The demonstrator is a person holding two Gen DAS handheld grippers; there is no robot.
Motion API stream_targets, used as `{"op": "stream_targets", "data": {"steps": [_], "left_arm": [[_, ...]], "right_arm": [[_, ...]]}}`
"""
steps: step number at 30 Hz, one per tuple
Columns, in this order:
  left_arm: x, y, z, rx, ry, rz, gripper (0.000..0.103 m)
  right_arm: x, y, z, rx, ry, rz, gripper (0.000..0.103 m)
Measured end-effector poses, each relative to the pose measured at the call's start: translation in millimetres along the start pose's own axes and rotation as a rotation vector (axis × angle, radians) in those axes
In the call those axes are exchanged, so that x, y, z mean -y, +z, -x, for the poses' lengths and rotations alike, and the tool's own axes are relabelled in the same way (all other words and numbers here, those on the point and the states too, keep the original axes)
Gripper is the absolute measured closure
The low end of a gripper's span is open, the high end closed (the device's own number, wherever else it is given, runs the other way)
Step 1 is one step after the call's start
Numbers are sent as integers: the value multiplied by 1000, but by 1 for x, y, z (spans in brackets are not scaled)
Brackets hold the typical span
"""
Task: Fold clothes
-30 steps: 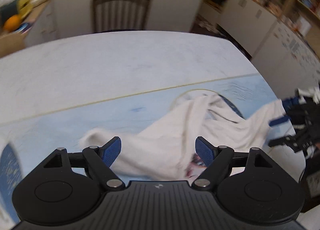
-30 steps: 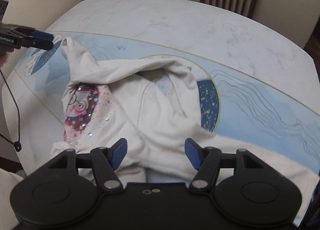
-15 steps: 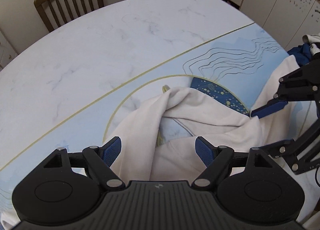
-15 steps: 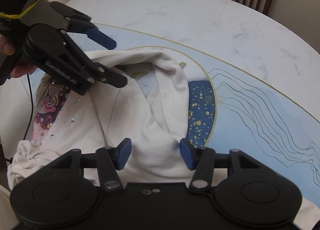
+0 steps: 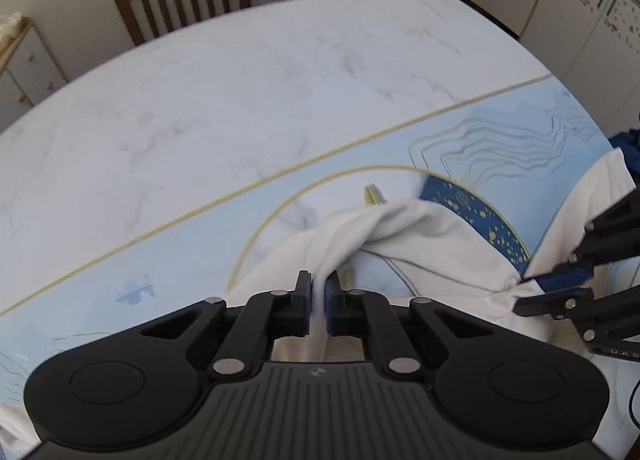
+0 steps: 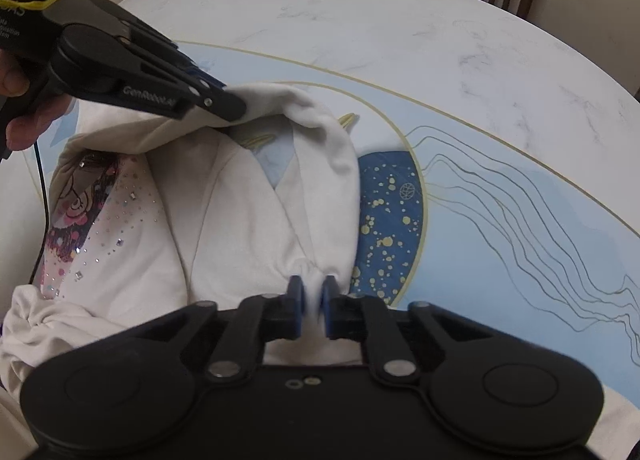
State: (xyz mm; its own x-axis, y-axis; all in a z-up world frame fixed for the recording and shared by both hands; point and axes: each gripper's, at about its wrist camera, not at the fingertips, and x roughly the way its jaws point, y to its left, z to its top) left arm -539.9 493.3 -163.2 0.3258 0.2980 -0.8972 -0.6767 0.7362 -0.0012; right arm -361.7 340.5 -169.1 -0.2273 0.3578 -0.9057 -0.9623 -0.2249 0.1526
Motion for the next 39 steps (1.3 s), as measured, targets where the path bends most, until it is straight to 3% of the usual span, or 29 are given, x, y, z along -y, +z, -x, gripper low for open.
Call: {"op": "stream_targets", "data": {"steps": [9, 13, 16, 23, 26, 30, 32, 39], "left_arm": [[-68, -10, 74, 169, 69, 191, 100], [-115, -22, 112, 252, 130, 296, 100], [-153, -36, 128, 271, 185, 375, 100], [-213, -87, 136, 242, 270, 505, 99], [-230, -117, 138, 226, 268, 573, 100], [-240, -156, 128, 169, 256, 634, 100], [-240, -172, 121, 130, 262, 636, 100], [-269, -213, 120, 57, 275, 673, 100]], "right_arm": [[5, -7, 45, 69, -67, -32, 0], [16, -6, 53, 73, -146, -63, 0], [24, -7, 56, 65, -202, -84, 0], [51, -14, 55, 15, -356, -152, 0], [59, -19, 60, 1, -368, -220, 0], [54, -31, 44, -78, -422, -221, 0], [52, -37, 33, -133, -431, -224, 0], [54, -37, 27, -207, -494, -216, 0]]}}
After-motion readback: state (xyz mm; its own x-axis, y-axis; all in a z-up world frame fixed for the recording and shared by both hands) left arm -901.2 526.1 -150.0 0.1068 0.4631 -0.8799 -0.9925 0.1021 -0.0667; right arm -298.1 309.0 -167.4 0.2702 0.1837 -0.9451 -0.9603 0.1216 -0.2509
